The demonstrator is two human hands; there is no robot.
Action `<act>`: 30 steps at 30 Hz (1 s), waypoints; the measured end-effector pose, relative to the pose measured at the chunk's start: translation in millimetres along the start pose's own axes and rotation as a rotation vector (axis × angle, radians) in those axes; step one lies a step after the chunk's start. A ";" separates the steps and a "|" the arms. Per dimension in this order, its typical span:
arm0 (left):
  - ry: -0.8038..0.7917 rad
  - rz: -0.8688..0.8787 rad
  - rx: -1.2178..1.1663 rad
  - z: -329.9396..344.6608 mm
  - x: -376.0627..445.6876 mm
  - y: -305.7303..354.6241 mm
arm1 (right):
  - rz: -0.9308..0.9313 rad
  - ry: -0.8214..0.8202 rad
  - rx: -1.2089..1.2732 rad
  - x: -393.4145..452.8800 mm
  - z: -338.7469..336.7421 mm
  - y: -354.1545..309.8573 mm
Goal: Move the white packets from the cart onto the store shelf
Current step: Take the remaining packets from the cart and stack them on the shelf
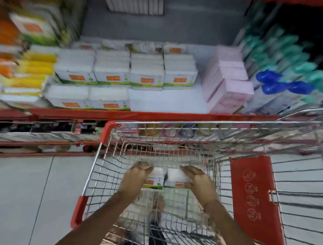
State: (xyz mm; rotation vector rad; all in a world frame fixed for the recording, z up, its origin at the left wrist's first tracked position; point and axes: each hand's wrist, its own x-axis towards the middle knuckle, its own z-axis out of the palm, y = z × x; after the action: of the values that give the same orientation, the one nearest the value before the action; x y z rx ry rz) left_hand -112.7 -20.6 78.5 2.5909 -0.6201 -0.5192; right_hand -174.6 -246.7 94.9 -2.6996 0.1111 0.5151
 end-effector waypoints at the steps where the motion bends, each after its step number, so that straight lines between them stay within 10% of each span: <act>1: 0.018 0.020 0.047 -17.4 -0.8 4.2 | 0.002 0.035 0.014 -0.9 -12.8 -6.6; 15: 0.500 0.131 0.066 -180.9 51.5 47.0 | -0.190 0.669 0.014 39.0 -182.2 -76.6; 30: 0.205 -0.005 0.307 -172.1 118.2 54.0 | -0.058 0.404 -0.026 119.4 -177.5 -53.5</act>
State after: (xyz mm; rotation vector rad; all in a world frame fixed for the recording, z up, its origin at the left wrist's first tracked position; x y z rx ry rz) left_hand 43.6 -69.3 218.9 2.8840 -0.6675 -0.1643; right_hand 4.3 -267.0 222.2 -2.7856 0.1353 -0.0519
